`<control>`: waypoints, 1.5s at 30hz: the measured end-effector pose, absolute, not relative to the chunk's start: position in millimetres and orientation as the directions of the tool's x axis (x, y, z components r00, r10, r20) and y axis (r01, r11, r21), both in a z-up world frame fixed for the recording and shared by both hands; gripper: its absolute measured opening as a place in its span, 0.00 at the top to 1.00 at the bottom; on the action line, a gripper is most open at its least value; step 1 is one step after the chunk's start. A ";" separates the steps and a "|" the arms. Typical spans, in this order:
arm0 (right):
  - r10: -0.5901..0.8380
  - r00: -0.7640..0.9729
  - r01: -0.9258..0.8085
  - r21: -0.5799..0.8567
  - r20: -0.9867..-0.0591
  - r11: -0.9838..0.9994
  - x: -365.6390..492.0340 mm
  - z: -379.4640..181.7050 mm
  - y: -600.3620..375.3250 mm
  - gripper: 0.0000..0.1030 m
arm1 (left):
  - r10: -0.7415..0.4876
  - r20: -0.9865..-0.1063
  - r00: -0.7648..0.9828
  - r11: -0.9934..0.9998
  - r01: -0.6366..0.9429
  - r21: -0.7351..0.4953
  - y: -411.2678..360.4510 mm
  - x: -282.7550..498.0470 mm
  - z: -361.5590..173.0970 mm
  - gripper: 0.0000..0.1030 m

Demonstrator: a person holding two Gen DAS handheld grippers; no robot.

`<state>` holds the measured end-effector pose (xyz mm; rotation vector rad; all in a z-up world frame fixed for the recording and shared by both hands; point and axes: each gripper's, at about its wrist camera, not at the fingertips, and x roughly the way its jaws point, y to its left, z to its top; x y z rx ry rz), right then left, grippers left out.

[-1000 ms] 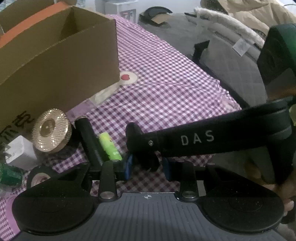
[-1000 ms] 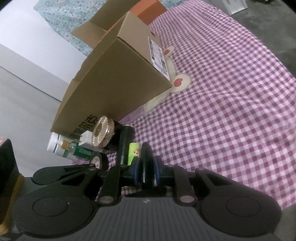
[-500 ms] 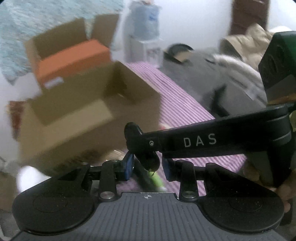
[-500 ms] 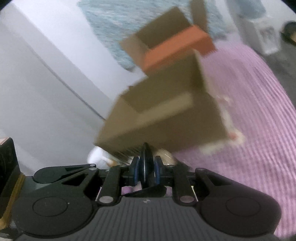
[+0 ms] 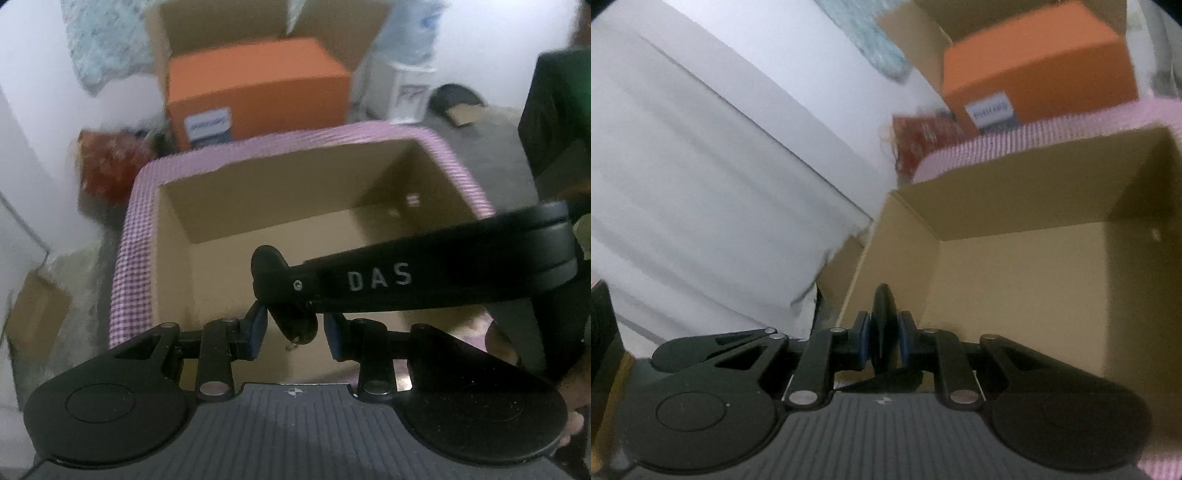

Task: Organize rigid objects

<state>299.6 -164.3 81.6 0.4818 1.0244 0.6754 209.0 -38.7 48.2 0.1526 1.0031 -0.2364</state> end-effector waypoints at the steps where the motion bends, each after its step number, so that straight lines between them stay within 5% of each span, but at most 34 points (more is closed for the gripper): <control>1: 0.709 0.329 -0.271 0.657 -0.623 0.703 312.7 75.3 -156.9 0.83 | -0.107 -0.855 0.507 0.968 0.251 0.027 -36.7 218.1 42.5 0.68; 8: 0.698 0.271 -0.204 0.669 -0.663 0.715 362.3 38.0 -124.6 0.83 | 0.000 -0.893 0.451 0.976 0.196 0.099 -21.5 245.3 17.2 0.67; 18: 0.682 0.301 -0.189 0.659 -0.667 0.728 363.4 39.5 -130.4 0.82 | -0.035 -0.885 0.465 0.982 0.180 0.055 -11.2 238.2 24.7 0.66; 33: 0.703 0.528 -0.276 0.687 -0.476 0.672 193.4 122.9 -256.1 0.81 | -0.240 -0.769 0.592 0.936 0.351 -0.022 -37.1 133.9 81.3 0.57; 45: 0.647 0.585 -0.058 0.771 -0.488 0.634 86.2 43.1 -313.3 0.81 | -0.350 -0.826 0.442 0.855 0.511 -0.089 -90.6 64.2 11.0 0.57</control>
